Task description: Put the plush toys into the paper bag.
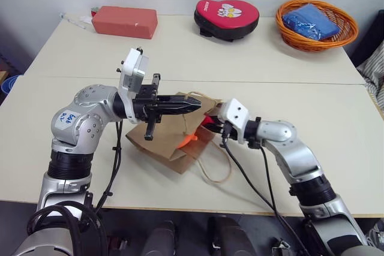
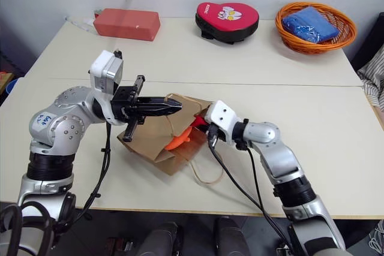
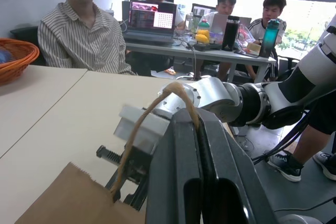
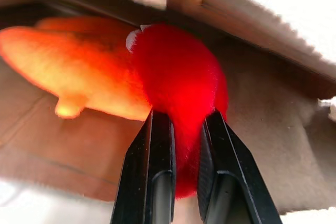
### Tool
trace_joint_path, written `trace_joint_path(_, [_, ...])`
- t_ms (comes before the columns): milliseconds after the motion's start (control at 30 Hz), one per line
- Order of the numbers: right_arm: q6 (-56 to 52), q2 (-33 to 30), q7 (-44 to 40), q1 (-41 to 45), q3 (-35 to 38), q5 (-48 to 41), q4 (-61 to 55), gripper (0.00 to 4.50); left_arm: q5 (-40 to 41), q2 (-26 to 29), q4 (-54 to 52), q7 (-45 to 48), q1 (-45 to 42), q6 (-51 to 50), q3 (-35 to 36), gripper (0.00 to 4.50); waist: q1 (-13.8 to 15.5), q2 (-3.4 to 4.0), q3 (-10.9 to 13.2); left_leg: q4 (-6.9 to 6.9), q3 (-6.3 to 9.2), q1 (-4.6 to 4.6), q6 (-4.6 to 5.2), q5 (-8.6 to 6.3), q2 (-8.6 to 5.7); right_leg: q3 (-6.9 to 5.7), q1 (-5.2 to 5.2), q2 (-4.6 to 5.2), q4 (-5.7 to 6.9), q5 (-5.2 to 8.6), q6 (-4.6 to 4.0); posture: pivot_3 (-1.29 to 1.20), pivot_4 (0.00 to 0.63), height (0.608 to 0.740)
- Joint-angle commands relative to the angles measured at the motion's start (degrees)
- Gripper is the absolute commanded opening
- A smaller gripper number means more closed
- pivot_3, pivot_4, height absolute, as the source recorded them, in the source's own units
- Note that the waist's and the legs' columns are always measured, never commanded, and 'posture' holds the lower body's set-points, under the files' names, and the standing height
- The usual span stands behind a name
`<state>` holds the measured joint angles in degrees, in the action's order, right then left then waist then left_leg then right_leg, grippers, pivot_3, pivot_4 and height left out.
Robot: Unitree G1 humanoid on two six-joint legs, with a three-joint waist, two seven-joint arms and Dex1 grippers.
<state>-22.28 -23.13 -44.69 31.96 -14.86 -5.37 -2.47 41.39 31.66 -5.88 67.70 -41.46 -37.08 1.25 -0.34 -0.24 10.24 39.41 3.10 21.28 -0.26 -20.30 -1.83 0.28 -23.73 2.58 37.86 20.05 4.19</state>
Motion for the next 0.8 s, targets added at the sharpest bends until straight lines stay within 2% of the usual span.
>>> trace_joint_path(33, [-4.21, 3.68, 4.07, 2.68, -1.26, 1.82, 2.93, 0.12, 1.45, -0.29, -1.92, 0.24, -0.05, 0.31, 0.62, 0.0, -0.22, 0.0, 0.0, 0.0, 0.0, -0.01, 0.0, 0.0, 0.0, 0.02, 0.0, 0.0, 0.03, 0.0, 0.0, 0.0, 0.15, 0.74])
trace_joint_path(233, [-3.09, 8.33, 2.54, 5.7, -2.12, 0.7, 7.48, 0.12, 1.19, -0.89, -2.49, -0.05, 0.58, 0.74, 0.83, 0.0, -1.35, 0.01, 0.0, -0.01, 0.0, -0.08, -0.02, 0.02, 0.0, 0.01, 0.0, -0.02, 0.14, 0.0, 0.0, 0.0, 0.15, 0.74])
trace_joint_path(367, [0.26, 7.73, -0.36, 5.11, -1.36, -0.31, 7.24, 1.47, 0.95, -0.79, -2.24, -0.33, 0.64, 1.13, 1.39, 0.0, -1.49, 0.01, 0.0, -0.08, 0.0, -0.08, -0.02, 0.02, 0.0, 0.02, 0.0, -0.02, 0.19, 0.0, 0.0, 0.0, 0.15, 0.74])
trace_joint_path(433, [0.38, 7.35, -1.82, 4.95, -0.28, -1.57, 6.9, 2.27, 0.86, -0.76, -2.05, -0.48, 0.63, 1.3, 1.5, 0.0, -1.47, 0.0, 0.0, -0.08, 0.0, -0.07, -0.02, 0.02, 0.0, 0.02, 0.0, -0.02, 0.17, 0.0, 0.0, 0.0, 0.15, 0.74])
trace_joint_path(533, [-0.96, 5.72, -4.39, 4.96, 1.88, -3.98, 6.73, 3.22, 0.79, -0.67, -1.92, -0.56, 0.69, 1.45, 1.59, 0.0, -1.45, 0.01, 0.0, -0.08, 0.0, -0.07, -0.02, 0.02, 0.0, 0.02, 0.0, -0.01, 0.15, 0.0, 0.0, 0.0, 0.15, 0.74])
trace_joint_path(667, [-8.1, -2.66, -14.37, 2.93, 4.56, -10.83, 3.45, 4.49, 0.8, -0.19, -1.8, -0.57, 0.76, 1.44, 2.02, 0.0, -1.04, 0.0, 0.0, -0.04, 0.01, -0.05, 0.01, 0.02, -0.02, 0.0, 0.03, 0.02, 0.11, 0.0, 0.0, 0.0, 0.15, 0.74])
trace_joint_path(800, [-15.08, -9.22, -21.42, -0.5, 8.71, -19.9, -2.31, 4.49, 0.99, 0.34, -1.93, -0.63, 1.09, 1.34, 2.42, 0.0, -1.05, 0.0, 0.0, -0.06, 0.02, -0.03, 0.06, 0.0, -0.04, 0.0, 0.06, 0.05, 0.1, 0.0, 0.0, 0.0, 0.15, 0.74])
